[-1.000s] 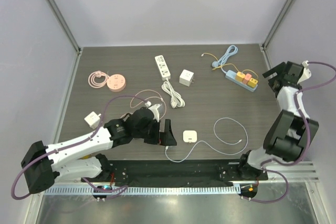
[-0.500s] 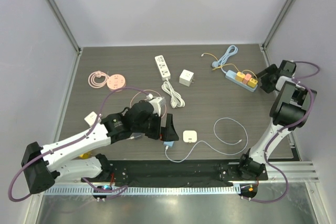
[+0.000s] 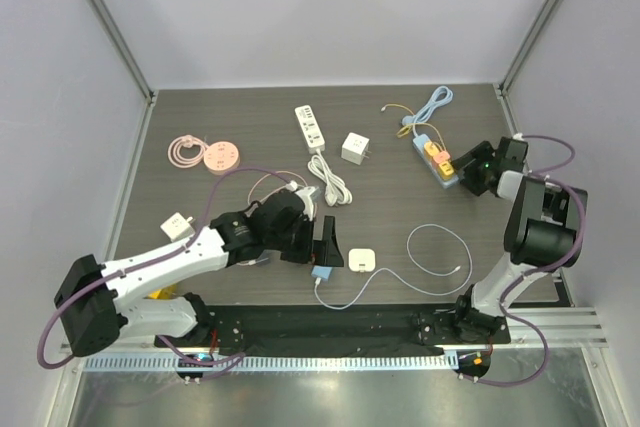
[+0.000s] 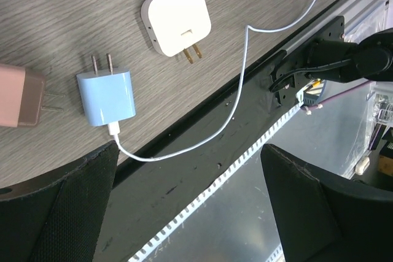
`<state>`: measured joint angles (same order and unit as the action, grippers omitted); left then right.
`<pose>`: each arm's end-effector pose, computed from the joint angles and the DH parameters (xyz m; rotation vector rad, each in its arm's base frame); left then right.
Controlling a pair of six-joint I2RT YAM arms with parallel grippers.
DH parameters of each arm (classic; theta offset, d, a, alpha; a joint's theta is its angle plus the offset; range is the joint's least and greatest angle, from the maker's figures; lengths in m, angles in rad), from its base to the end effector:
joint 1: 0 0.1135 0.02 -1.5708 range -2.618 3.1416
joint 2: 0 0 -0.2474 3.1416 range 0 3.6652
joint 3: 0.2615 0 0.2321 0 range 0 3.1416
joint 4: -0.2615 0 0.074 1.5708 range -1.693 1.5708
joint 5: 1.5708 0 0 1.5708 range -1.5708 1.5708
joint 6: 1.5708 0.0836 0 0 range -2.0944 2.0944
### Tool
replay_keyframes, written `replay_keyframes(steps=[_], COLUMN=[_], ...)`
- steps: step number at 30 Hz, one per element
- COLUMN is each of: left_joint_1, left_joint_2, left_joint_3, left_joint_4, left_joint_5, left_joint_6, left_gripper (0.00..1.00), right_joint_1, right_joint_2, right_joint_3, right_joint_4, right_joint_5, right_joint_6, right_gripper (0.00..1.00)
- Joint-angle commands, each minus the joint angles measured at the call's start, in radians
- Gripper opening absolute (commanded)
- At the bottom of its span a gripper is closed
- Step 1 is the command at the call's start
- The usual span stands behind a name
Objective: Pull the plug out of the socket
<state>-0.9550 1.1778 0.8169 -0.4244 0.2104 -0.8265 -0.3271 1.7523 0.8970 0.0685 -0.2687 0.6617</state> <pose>0.1396 -0.2275 0.2089 0.2825 2.6065 -1.0176 0.3539 -0.0966 0.1175 1.0077 2.1483 0.4788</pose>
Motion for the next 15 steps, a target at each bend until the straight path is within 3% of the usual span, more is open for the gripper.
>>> replay_keyframes(steps=[1,8,15], left_joint_1=[0.004,0.004,0.004], left_joint_2=[0.017,0.114,0.282], left_joint_3=[0.021,0.039,0.195], left_joint_4=[0.085,0.168,0.202], left_joint_5=[0.029,0.064,0.052], left_joint_6=[-0.022,-0.048,-0.033], left_gripper=[0.98,0.96,0.87], right_joint_1=[0.077,0.095,0.092], right_joint_2=[-0.097,-0.255,-0.326], right_joint_3=[-0.11,-0.233,-0.178], right_joint_4=[-0.038,-0.039,-0.202], right_joint_5=[-0.049,-0.168,0.015], right_joint_6=[0.056,0.067,-0.047], right_gripper=[0.67,0.68,0.7])
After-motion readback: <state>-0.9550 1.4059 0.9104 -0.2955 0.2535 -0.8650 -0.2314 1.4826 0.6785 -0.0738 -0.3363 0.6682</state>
